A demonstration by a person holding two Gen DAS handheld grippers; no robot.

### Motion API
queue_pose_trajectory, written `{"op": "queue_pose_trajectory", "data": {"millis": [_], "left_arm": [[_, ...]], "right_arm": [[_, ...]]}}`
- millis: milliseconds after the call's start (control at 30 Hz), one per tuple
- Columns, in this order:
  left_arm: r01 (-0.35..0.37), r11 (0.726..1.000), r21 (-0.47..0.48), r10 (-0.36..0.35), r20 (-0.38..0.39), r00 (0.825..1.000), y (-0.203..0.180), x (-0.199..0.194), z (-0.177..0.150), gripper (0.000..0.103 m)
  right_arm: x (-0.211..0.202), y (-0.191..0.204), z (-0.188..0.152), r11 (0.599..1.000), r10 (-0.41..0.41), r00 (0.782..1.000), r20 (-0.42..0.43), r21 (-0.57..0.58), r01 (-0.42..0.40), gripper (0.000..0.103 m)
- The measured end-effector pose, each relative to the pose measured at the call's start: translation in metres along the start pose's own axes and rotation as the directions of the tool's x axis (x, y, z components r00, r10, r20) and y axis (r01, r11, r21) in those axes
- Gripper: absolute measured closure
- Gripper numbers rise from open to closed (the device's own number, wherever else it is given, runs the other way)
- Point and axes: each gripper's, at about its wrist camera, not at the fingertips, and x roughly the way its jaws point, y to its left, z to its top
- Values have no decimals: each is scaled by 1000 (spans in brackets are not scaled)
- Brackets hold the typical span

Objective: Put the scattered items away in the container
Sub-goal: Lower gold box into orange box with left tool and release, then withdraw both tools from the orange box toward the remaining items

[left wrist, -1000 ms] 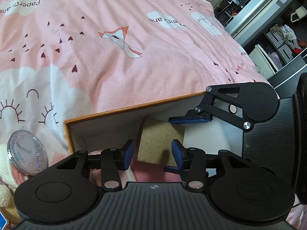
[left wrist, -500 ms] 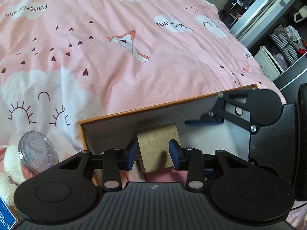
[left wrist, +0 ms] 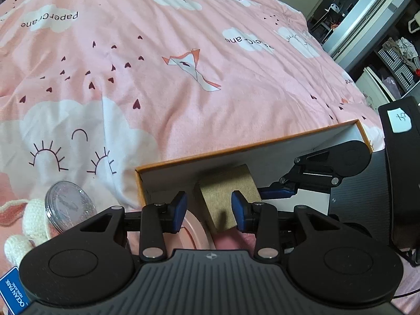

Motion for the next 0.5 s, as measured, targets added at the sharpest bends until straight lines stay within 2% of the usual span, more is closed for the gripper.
{"op": "queue_pose_trajectory", "data": {"millis": [67, 267, 433, 500], "left_arm": [[-5, 1000, 0, 5, 3, 1000, 1, -1, 0, 61], [-36, 999, 25, 36, 13, 999, -2, -3, -1, 60], [-50, 998, 48, 48, 38, 998, -5, -13, -3, 53], [-54, 997, 54, 51, 51, 997, -6, -20, -4, 52]], "right_arm": [[0, -6, 0, 998, 16, 1000, -11, 56, -15, 65], [-5, -5, -8, 998, -2, 1000, -10, 56, 3, 64], [-16, -7, -18, 998, -16, 1000, -11, 55, 16, 63], [-23, -7, -23, 998, -19, 1000, -11, 59, 20, 60]]}}
